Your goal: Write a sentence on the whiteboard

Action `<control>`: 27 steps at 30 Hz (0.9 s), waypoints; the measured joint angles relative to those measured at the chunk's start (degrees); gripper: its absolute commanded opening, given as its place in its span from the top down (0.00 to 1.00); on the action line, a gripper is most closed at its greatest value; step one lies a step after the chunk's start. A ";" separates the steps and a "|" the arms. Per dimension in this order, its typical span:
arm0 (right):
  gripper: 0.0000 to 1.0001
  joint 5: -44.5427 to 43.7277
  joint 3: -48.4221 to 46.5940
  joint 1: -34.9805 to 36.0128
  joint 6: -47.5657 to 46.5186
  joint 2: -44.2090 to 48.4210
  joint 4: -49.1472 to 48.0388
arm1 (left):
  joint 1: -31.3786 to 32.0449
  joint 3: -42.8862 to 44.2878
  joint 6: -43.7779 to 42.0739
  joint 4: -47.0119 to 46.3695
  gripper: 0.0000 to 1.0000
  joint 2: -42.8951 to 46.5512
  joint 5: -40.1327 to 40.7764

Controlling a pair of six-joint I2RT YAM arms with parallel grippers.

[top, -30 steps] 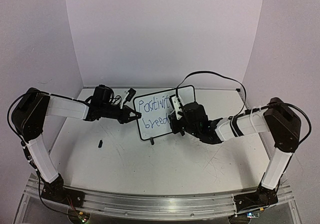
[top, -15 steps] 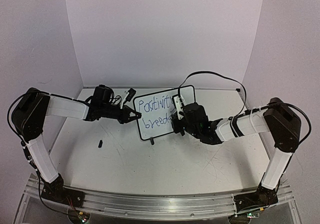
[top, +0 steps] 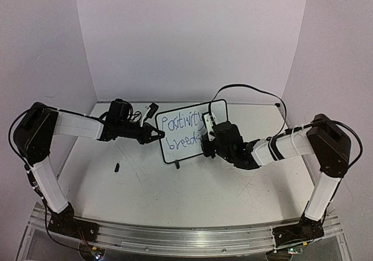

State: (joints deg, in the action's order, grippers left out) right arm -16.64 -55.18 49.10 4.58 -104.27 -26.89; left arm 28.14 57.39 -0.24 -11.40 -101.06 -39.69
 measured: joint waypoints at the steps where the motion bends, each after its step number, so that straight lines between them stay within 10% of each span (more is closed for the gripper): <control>1: 1.00 0.00 0.00 0.00 0.06 0.00 0.00 | 0.00 0.00 -0.01 0.00 1.00 0.00 0.01; 27: 1.00 2.44 -1.45 0.83 0.63 -1.31 1.30 | 0.00 0.02 0.06 -0.01 1.00 0.00 0.33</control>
State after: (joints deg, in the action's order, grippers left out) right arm -14.21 -56.63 49.93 5.21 -105.58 -25.60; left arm 28.14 57.41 -0.18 -11.40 -101.06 -39.36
